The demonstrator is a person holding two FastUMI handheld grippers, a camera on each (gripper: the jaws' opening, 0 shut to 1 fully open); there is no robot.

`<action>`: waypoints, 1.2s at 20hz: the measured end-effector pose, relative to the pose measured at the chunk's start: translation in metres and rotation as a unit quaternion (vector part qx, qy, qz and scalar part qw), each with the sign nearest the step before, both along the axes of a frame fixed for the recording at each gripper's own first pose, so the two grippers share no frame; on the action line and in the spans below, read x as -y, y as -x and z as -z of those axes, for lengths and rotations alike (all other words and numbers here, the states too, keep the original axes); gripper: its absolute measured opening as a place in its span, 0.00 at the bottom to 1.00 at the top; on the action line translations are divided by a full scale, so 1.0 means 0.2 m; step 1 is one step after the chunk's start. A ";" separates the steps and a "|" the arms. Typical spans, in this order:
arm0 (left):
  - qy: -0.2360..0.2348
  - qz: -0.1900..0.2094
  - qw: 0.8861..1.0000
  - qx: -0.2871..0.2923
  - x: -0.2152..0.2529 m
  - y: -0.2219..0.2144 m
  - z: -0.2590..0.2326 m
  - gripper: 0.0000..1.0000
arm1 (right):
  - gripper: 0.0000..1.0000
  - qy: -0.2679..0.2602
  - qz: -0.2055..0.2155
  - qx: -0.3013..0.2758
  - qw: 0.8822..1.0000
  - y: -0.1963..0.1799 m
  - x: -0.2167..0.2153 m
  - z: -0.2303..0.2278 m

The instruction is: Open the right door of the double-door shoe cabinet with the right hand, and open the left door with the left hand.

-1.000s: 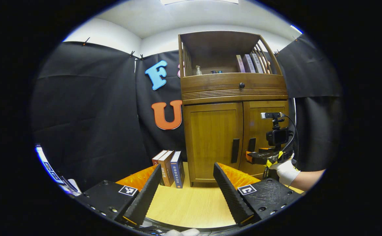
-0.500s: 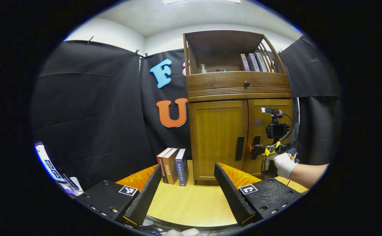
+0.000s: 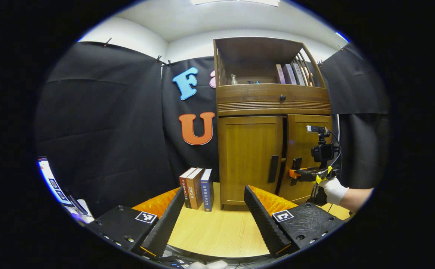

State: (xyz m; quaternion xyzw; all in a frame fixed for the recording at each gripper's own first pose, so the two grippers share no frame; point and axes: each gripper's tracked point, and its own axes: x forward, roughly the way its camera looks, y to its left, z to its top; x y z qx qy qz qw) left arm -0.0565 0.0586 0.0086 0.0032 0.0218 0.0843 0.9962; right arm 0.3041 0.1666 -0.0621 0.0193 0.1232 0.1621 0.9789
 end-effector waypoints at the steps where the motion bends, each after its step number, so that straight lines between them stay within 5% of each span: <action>1: -0.001 0.009 1.000 0.001 0.02 0.00 0.00 0.96 | 0.32 0.000 -0.004 0.001 1.000 0.00 0.00 0.01; 14: -0.008 0.125 0.992 0.006 0.31 -0.16 -0.01 0.96 | 0.29 -0.018 0.038 0.003 0.999 0.02 0.01 -0.09; 24: -0.011 0.159 0.987 0.003 0.42 -0.19 0.02 0.96 | 0.20 -0.034 0.089 -0.002 0.995 0.11 0.22 -0.10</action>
